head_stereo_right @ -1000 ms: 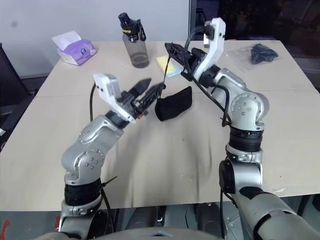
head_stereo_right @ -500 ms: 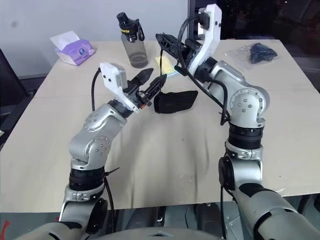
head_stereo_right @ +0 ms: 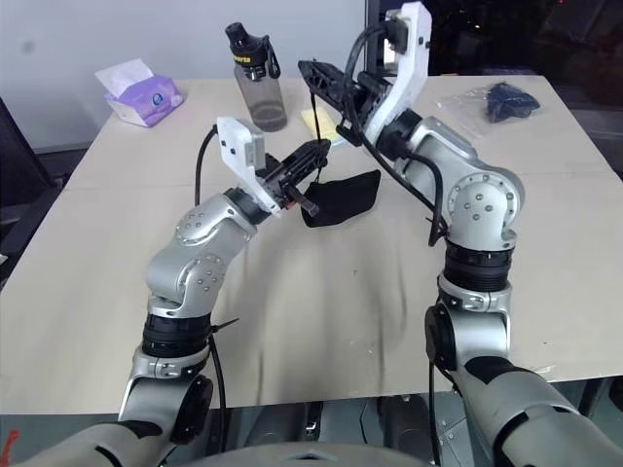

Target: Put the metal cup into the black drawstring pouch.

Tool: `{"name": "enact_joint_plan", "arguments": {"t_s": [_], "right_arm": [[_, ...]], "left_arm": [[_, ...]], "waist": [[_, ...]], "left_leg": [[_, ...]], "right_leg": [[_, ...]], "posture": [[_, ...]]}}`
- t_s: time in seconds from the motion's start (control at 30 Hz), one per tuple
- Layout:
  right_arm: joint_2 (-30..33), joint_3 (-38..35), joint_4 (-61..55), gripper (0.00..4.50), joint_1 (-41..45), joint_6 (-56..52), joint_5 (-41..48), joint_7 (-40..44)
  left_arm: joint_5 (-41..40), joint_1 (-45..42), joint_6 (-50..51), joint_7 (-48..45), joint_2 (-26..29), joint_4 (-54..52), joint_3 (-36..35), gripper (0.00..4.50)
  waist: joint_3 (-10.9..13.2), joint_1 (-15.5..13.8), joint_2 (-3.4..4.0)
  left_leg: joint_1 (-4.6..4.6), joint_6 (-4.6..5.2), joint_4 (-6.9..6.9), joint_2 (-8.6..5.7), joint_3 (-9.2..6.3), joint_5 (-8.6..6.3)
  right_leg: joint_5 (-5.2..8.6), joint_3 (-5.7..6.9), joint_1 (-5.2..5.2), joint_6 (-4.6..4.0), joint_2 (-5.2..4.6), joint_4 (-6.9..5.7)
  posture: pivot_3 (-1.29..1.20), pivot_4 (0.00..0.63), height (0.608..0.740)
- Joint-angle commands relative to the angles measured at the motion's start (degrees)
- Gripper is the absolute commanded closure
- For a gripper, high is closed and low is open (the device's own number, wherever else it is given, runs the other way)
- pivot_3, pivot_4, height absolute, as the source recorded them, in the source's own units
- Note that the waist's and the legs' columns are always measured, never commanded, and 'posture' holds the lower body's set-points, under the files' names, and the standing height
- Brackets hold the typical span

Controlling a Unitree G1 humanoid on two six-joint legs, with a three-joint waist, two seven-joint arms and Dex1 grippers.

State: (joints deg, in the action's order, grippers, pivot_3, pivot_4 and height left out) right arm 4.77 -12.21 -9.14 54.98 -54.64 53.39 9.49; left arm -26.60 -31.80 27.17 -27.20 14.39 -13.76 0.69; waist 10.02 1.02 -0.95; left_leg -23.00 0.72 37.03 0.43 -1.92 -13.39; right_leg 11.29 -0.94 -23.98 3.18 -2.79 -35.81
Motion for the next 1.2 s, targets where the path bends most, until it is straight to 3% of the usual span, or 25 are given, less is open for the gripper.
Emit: {"name": "enact_joint_plan", "arguments": {"t_s": [0.03, 0.47, 0.73, 0.83, 0.97, 1.07, 1.1, 1.2], "right_arm": [[1.2, -2.7, 0.6, 4.5, 5.8, 6.4, -0.3, 1.5], [-0.3, -15.1, 11.6, 4.5, 20.6, 24.0, 8.0, 0.9], [1.5, -9.9, 9.9, 4.5, 16.5, 21.9, 7.1, 2.6], [2.0, -8.0, 9.0, 4.5, 14.9, 21.4, 6.6, 2.7], [2.5, -6.1, 8.3, 4.5, 13.4, 20.1, 5.8, 2.2], [2.8, -4.9, 7.8, 4.5, 12.5, 18.6, 6.0, 2.2], [2.9, -4.4, 7.4, 4.5, 12.2, 17.9, 6.3, 2.3], [3.0, -3.2, 6.4, 4.5, 11.2, 16.2, 7.0, 3.0]], "left_arm": [[0.8, 0.2, 0.0, -0.7, 0.6, 0.0, 0.7, 4.48], [2.1, 3.3, 0.3, -0.7, 0.8, 0.8, 1.3, 4.48], [0.1, 2.7, -2.7, -3.5, 0.7, 0.1, -0.4, 4.48], [-3.4, 1.9, -2.7, -5.1, 0.0, -1.3, -2.0, 3.24], [-1.6, -1.1, -5.7, -4.7, -0.8, -1.8, -1.0, 1.44], [-0.7, -3.2, -6.7, -4.1, -1.4, -0.6, -0.7, 0.62], [-0.2, -4.1, -7.1, -4.1, -1.5, 0.3, -0.4, 0.15], [1.6, -6.3, -8.9, -4.4, -1.9, 3.5, 0.6, 0.15]], "waist": [[0.0, 0.0, 0.0], [0.2, -0.1, 0.02], [0.2, 0.0, 0.1], [0.2, 0.0, 0.1], [0.2, -0.2, 0.1], [0.2, -0.2, 0.1], [0.2, -0.2, 0.1], [0.2, -0.2, 0.1]], "left_leg": [[0.0, 0.0, 0.0, 0.0, 0.01, 0.0], [-0.21, 0.0, -0.17, 0.01, -0.04, 0.0], [-0.2, 0.0, -0.18, 0.02, 0.01, 0.0], [-0.22, 0.0, -0.18, 0.02, 0.02, 0.01], [-0.44, 0.0, -0.1, 0.0, -0.01, 0.01], [-0.77, -0.01, 0.07, -0.02, 0.0, 0.01], [-0.77, -0.01, 0.07, -0.03, 0.01, 0.01], [-0.77, 0.0, 0.07, -0.03, 0.01, 0.01]], "right_leg": [[0.0, 0.0, 0.0, 0.0, 0.0, 0.0], [-0.01, 0.06, -0.24, 0.02, -0.02, 0.01], [-0.01, 0.02, -0.28, 0.0, -0.02, -0.04], [-0.02, 0.01, -0.29, 0.0, -0.03, -0.05], [-0.02, 0.05, -0.47, 0.01, -0.04, -0.05], [-0.04, 0.05, -0.73, 0.02, -0.07, -0.09], [-0.04, 0.04, -0.73, 0.02, -0.08, -0.08], [-0.04, 0.05, -0.73, 0.02, -0.08, -0.09]], "posture": [[0.0, 0.15, 0.74], [0.0, 0.15, 0.74], [0.0, 0.15, 0.74], [0.0, 0.15, 0.74], [0.0, 0.15, 0.74], [0.0, 0.15, 0.74], [0.0, 0.15, 0.74], [0.0, 0.15, 0.74]]}}
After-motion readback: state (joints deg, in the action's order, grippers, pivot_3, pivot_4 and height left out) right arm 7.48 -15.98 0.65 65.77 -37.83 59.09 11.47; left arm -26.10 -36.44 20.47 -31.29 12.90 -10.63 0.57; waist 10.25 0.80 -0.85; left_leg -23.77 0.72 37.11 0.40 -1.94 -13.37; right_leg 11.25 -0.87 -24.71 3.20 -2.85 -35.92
